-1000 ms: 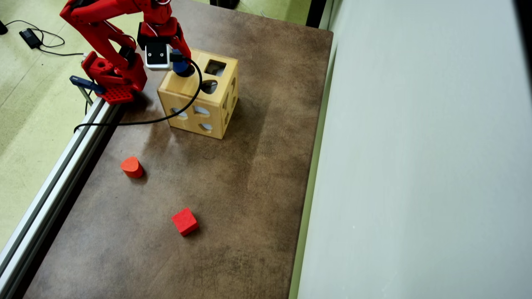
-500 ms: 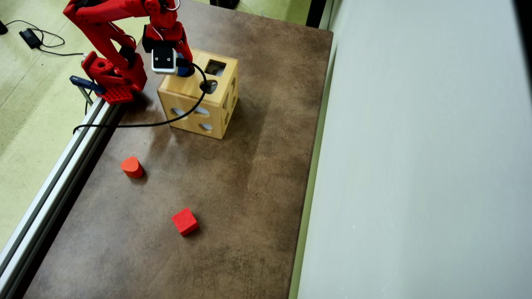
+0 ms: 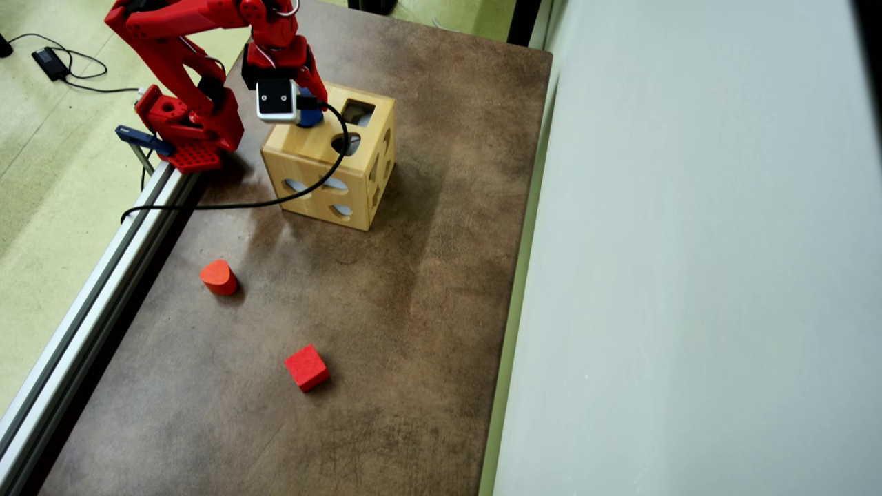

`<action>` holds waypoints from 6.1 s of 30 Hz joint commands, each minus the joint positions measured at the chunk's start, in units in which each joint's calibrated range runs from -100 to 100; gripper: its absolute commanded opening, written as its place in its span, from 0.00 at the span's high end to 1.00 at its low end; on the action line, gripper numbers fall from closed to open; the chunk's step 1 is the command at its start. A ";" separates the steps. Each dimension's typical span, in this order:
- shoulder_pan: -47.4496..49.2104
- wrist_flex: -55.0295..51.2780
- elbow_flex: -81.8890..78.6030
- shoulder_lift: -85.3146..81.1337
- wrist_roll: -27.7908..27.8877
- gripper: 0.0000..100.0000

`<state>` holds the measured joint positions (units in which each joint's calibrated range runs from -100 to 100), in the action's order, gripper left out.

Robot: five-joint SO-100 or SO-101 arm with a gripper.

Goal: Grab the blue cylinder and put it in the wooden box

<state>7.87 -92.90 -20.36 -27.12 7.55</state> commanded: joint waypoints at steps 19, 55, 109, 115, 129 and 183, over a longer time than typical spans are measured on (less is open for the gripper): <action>-0.07 0.70 -1.64 -0.02 0.15 0.97; -0.14 -0.11 -1.55 -34.41 -0.10 0.65; -9.50 -0.19 -4.77 -68.13 -0.10 0.98; -9.80 -0.19 -4.95 -68.13 0.05 0.98; -9.80 -0.19 -4.95 -68.13 0.05 0.98; -9.80 -0.19 -4.95 -68.13 0.05 0.98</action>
<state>-1.76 -92.98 -25.24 -95.42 7.59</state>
